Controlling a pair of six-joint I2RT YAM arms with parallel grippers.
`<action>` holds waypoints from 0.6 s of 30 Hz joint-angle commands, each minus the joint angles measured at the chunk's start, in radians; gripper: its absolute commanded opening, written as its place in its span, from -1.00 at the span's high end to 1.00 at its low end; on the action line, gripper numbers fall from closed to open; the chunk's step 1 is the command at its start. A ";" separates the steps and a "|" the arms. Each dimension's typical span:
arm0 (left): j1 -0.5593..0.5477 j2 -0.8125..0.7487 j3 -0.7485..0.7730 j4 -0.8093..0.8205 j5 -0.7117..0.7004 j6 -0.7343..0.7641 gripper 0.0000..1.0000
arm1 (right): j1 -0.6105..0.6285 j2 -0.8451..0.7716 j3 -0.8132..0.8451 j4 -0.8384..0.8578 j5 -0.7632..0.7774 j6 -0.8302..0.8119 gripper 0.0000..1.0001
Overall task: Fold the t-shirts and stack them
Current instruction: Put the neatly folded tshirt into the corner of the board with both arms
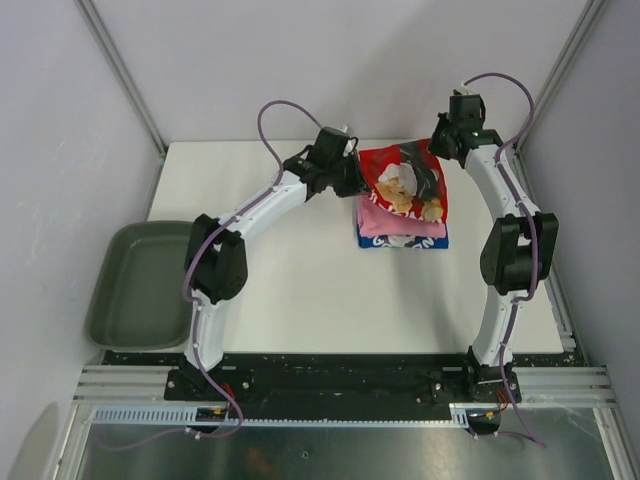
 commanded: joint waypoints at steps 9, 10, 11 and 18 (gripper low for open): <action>-0.021 0.007 0.071 0.021 0.046 -0.019 1.00 | -0.027 0.030 0.089 0.025 -0.013 -0.011 1.00; -0.022 0.006 0.067 0.021 0.047 -0.020 1.00 | -0.028 0.031 0.089 0.025 -0.012 -0.011 1.00; -0.023 0.004 0.062 0.021 0.048 -0.020 1.00 | -0.029 0.032 0.090 0.025 -0.012 -0.011 1.00; -0.026 -0.024 0.008 0.021 0.046 -0.022 1.00 | -0.028 0.025 0.084 0.018 -0.004 -0.003 1.00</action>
